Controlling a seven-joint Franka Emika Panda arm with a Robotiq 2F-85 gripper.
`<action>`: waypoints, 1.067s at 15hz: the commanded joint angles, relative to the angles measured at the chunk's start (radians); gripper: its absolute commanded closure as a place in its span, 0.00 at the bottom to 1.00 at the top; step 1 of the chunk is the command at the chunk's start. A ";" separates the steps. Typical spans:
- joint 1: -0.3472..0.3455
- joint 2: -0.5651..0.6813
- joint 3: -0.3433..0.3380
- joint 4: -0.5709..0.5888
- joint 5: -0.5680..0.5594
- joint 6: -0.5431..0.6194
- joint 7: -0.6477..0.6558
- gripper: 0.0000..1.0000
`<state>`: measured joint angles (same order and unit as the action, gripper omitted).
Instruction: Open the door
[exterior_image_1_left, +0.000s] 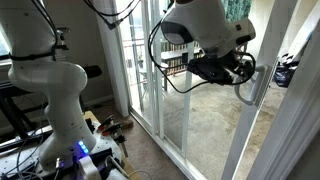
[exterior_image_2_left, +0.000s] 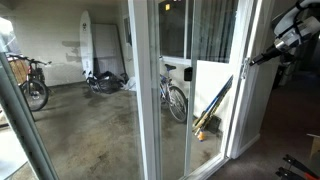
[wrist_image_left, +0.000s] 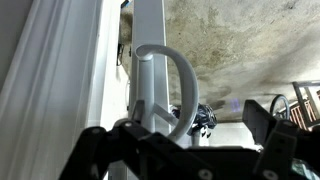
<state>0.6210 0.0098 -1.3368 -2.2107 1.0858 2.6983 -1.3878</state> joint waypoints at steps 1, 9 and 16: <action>-0.003 -0.046 0.005 0.022 0.192 0.010 -0.260 0.00; -0.226 0.347 0.090 0.073 0.325 -0.334 -0.228 0.00; -0.615 0.471 0.464 0.272 0.344 -0.323 -0.294 0.00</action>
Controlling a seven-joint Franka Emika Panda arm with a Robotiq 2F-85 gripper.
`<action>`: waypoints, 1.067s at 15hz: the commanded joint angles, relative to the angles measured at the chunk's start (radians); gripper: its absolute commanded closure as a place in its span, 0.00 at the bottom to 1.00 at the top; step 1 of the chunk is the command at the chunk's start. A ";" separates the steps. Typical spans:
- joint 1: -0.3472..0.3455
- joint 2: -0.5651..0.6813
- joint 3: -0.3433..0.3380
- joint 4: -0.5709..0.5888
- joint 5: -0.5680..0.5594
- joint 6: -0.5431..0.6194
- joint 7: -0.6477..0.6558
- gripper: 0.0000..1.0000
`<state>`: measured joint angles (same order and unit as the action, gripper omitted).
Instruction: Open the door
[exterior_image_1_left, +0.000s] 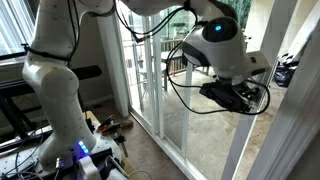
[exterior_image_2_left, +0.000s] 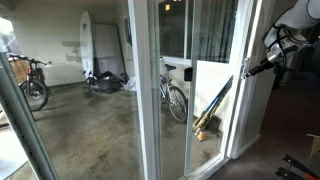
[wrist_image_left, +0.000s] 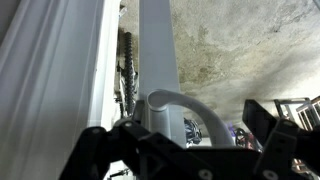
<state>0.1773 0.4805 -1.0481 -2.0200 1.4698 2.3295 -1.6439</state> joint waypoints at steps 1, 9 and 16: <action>-0.224 0.006 0.238 0.101 -0.059 0.059 -0.048 0.00; -0.348 -0.032 0.389 0.106 -0.142 0.113 -0.021 0.00; -0.499 -0.072 0.568 0.042 -0.217 0.153 -0.084 0.00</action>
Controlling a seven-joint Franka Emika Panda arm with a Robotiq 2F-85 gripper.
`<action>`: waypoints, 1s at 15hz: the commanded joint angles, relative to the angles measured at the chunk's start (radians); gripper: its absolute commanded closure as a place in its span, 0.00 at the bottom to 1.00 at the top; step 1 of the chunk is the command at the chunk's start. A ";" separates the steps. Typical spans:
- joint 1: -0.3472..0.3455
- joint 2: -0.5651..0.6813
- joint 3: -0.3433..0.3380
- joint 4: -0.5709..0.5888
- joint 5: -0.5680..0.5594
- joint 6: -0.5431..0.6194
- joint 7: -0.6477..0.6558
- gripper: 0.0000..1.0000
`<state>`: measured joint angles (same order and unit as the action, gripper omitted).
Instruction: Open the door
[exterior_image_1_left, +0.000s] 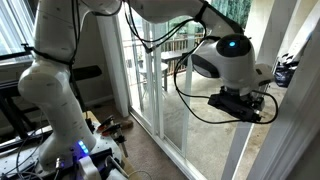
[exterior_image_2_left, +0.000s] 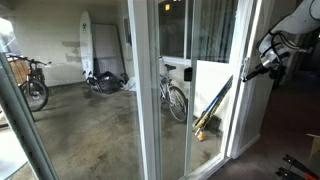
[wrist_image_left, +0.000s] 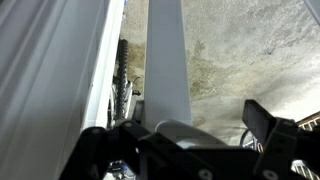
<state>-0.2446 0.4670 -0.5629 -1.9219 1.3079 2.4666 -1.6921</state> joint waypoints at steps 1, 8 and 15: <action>-0.105 -0.068 0.110 -0.069 -0.059 0.017 -0.055 0.00; -0.214 -0.188 0.188 -0.175 0.028 0.000 -0.287 0.00; -0.191 -0.224 0.197 -0.166 0.193 0.012 -0.383 0.00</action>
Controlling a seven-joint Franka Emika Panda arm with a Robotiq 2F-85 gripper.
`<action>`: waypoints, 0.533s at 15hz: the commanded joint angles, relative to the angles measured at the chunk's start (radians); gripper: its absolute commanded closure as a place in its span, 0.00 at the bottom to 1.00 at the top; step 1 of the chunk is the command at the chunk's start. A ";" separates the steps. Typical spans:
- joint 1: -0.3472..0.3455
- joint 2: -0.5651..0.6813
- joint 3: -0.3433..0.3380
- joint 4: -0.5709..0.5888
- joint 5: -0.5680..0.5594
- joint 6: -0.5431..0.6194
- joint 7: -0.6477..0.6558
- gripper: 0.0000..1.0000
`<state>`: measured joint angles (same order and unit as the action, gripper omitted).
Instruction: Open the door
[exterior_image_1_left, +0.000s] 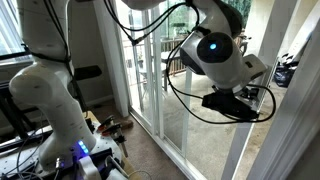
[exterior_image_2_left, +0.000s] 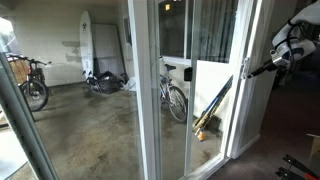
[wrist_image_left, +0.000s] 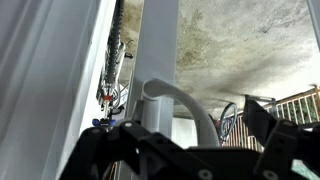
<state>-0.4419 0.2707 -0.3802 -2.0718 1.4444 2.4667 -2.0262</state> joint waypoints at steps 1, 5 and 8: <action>0.012 -0.025 0.018 -0.015 0.069 0.017 -0.051 0.00; 0.030 -0.018 0.029 -0.007 0.099 0.023 -0.048 0.00; 0.039 -0.018 0.034 -0.004 0.119 0.025 -0.060 0.00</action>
<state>-0.4116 0.2644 -0.3521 -2.0696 1.5134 2.4700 -2.0280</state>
